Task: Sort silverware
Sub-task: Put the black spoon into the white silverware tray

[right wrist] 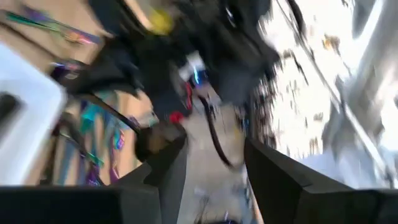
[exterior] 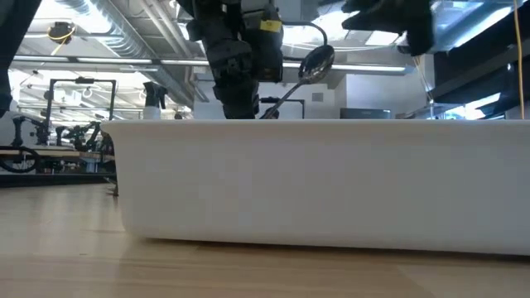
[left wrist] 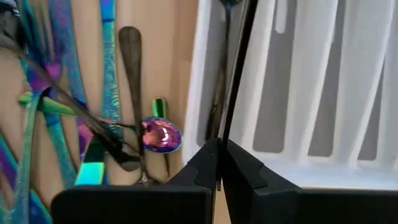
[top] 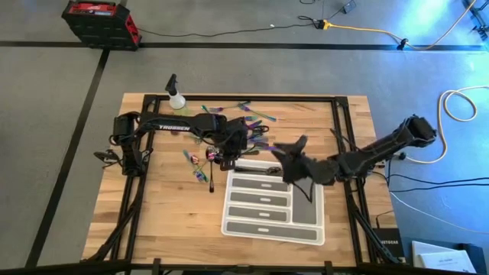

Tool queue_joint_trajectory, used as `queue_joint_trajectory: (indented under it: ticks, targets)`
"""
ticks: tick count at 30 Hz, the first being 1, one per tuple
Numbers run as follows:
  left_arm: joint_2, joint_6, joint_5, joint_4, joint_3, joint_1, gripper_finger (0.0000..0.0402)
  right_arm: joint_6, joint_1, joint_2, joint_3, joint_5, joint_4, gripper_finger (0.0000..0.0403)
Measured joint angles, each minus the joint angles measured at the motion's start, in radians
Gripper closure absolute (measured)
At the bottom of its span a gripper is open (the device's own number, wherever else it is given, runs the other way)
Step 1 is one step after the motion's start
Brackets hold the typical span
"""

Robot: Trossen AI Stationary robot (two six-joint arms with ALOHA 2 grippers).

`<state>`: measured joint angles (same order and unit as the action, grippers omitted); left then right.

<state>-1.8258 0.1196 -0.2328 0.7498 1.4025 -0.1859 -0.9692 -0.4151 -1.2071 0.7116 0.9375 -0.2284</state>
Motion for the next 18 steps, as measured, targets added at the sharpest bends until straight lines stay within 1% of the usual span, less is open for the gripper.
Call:
queue_joint_trajectory:
  ticks: [3, 6, 8, 10, 14, 15, 16, 18]
  targets:
    - [-0.001, 0.000, -0.055, -0.011, 0.000, 0.006, 0.0401, -0.082, 0.012, -0.032, 0.000, -0.040, -0.008, 0.0256]
    - [-0.001, -0.003, -0.052, 0.005, 0.000, 0.011, 0.0401, -0.177, 0.020, -0.077, 0.011, -0.045, -0.078, 0.0265]
    - [-0.002, -0.011, -0.044, 0.002, 0.000, 0.010, 0.0401, -0.232, 0.018, -0.102, 0.038, -0.070, -0.132, 0.0283]
    - [-0.002, -0.013, -0.037, 0.001, 0.000, 0.010, 0.0401, -0.265, 0.016, -0.118, 0.072, -0.101, -0.144, 0.0308]
    - [-0.002, -0.018, -0.030, 0.002, 0.000, 0.010, 0.0401, -0.279, 0.025, -0.159, 0.137, -0.137, -0.137, 0.0377]
    - [-0.002, -0.018, -0.030, 0.001, 0.000, 0.010, 0.0401, -0.292, 0.034, -0.171, 0.151, -0.144, -0.136, 0.0390]
    - [-0.002, -0.017, -0.030, 0.003, 0.000, 0.011, 0.0401, -0.293, 0.045, -0.184, 0.164, -0.155, -0.127, 0.0395]
    - [-0.002, -0.016, -0.031, 0.003, 0.000, 0.013, 0.0401, -0.272, 0.079, -0.213, 0.184, -0.188, -0.080, 0.0392]
